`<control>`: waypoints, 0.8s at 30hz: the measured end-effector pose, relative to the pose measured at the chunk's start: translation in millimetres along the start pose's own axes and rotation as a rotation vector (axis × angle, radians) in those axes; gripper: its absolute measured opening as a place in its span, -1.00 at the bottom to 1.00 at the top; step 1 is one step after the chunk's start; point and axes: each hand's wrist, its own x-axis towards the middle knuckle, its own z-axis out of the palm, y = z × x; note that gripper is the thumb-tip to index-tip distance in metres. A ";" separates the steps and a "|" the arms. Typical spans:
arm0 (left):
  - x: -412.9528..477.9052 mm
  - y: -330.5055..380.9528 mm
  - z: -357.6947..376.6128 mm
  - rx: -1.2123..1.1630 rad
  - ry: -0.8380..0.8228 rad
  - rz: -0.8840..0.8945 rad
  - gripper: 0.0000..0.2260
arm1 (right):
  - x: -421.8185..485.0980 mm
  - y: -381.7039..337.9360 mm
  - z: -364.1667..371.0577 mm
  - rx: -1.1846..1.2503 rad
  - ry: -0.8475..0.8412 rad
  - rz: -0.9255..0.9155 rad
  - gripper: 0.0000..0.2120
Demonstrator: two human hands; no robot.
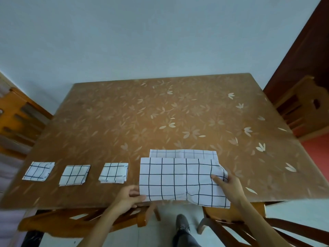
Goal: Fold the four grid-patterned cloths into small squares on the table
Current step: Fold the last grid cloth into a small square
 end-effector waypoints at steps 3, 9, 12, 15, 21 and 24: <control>17.7 8.8 6.9 0.030 0.085 -0.020 -0.86 | 19.1 -0.8 -0.9 0.001 -0.006 -0.006 -0.95; 57.1 13.2 12.5 0.129 0.231 -0.055 -0.94 | 72.4 3.3 -9.4 0.087 -0.072 0.065 -0.75; 68.0 14.3 14.4 0.142 0.270 -0.107 -0.92 | 77.5 5.1 -15.4 0.151 -0.124 0.146 -0.77; 73.9 16.0 20.0 0.092 0.293 -0.143 -0.85 | 72.6 15.7 -24.3 0.205 -0.180 0.195 -0.77; 73.4 5.3 23.5 0.159 0.130 -0.202 -0.68 | 56.9 38.0 -36.1 0.203 -0.222 0.247 -0.55; 72.0 4.3 29.5 0.135 0.102 -0.207 -0.66 | 43.6 38.3 -37.3 0.234 -0.189 0.236 -0.59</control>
